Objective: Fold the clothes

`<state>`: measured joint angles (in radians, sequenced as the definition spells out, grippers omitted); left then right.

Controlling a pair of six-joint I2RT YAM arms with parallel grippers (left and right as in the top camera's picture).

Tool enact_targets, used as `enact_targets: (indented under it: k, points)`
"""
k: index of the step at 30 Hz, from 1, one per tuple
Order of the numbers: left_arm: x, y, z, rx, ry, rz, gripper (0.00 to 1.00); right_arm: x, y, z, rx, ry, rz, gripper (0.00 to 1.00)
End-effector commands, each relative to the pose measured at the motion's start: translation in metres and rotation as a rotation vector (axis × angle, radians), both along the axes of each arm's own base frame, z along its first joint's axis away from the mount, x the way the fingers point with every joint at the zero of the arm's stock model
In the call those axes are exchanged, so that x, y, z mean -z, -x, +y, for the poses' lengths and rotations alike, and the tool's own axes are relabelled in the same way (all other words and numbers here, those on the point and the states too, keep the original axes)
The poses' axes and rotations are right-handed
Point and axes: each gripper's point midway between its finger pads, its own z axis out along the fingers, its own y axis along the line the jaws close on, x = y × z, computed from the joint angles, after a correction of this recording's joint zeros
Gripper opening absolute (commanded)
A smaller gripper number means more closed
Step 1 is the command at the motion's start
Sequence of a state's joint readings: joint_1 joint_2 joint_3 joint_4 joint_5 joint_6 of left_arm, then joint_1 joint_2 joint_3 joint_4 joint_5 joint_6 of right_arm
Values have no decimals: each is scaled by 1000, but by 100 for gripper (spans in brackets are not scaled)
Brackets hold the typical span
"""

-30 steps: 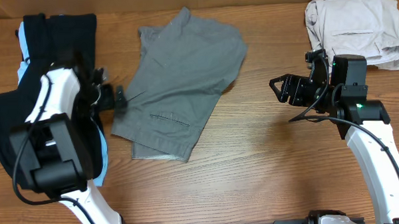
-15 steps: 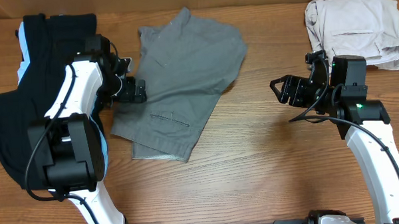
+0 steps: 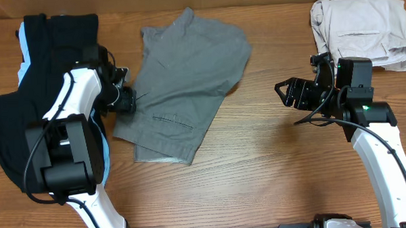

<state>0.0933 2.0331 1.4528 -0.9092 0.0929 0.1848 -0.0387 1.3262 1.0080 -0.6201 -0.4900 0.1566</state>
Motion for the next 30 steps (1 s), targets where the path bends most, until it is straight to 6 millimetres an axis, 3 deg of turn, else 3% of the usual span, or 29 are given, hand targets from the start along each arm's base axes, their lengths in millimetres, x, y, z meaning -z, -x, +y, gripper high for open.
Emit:
enact_targets:
  k: [1,6,9,11,14,18,22,26,30]
  points:
    - [12,11,-3,18,12,35,55,-12,-5,1,-2,4,-34,73]
    - [10,11,-20,31,93,31,4,-12,-5,0,1,7,-34,73]
    - [3,6,-35,26,153,20,4,-10,-6,-3,15,24,-32,74]
    - [-13,-1,-49,16,205,15,4,-10,-7,-6,26,36,-34,74]
    - [-60,-15,-84,66,319,-17,4,-11,-10,-10,37,36,-43,74]
    - [-117,-28,-124,167,347,-82,4,-12,-11,-18,68,25,-40,73]
    - [-155,-27,-173,295,355,-140,4,-14,-11,-22,81,-2,-36,71]
    - [-168,-14,-229,429,374,-172,4,-23,-9,-29,98,-22,-50,69]
    - [-172,7,-282,556,407,-189,4,-40,1,-66,223,-32,-46,68]
